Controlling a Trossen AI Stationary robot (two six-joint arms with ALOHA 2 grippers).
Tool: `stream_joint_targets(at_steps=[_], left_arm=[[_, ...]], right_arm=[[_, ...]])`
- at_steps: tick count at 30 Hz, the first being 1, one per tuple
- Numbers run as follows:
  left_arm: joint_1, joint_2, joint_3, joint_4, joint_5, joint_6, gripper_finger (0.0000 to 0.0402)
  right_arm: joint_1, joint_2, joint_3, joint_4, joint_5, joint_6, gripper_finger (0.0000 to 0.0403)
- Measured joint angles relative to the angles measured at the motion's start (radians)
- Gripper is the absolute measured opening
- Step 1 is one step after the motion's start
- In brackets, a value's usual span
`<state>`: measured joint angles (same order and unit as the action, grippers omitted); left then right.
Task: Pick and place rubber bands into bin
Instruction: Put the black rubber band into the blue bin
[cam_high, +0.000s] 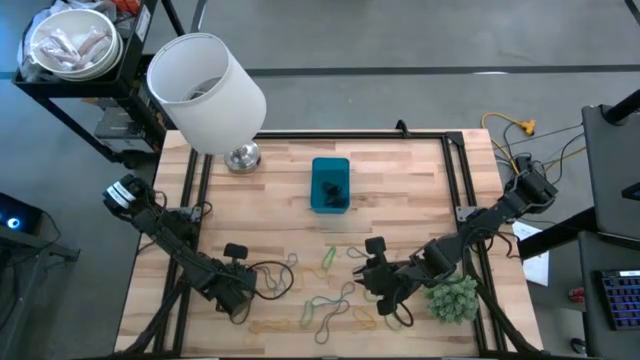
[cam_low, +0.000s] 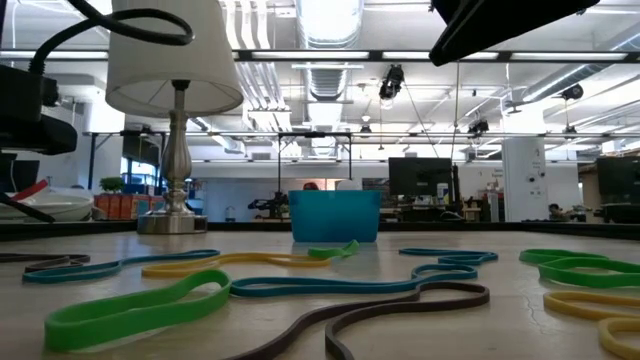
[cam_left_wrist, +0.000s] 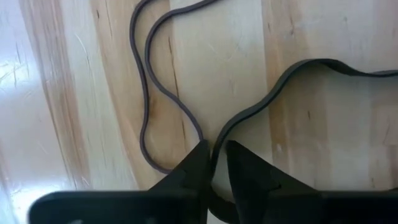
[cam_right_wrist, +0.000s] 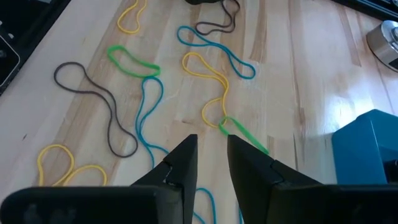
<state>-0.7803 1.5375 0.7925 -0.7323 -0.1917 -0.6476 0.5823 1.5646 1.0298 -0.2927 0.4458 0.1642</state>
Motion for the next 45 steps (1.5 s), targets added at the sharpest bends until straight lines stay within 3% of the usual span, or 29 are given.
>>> stream_joint_targets(at_steps=[5,20,24,28,37,45], left_arm=[[0.000,0.000,0.000,-0.001,0.000,0.000,0.0003],[0.000,-0.003,0.078,-0.052,-0.039,0.034,0.0000],[0.000,-0.003,0.136,-0.149,-0.152,0.036,0.0000],[0.001,-0.003,0.200,-0.230,-0.332,0.051,0.0000],[0.045,-0.003,0.293,-0.218,-0.740,0.212,0.0000],[0.190,-0.008,0.339,-0.158,-0.953,0.355,0.0000]], right_arm=[[0.000,0.000,0.000,0.004,0.000,-0.003,0.0074],[0.000,0.000,0.000,0.015,0.000,-0.011,0.0076],[0.000,0.000,0.000,0.015,0.000,-0.011,0.0071],[0.000,0.000,0.000,0.015,0.000,-0.011,0.0068],[0.000,0.000,0.000,0.015,0.000,-0.011,0.0068],[0.000,0.000,0.000,0.014,0.000,-0.011,0.0068]])
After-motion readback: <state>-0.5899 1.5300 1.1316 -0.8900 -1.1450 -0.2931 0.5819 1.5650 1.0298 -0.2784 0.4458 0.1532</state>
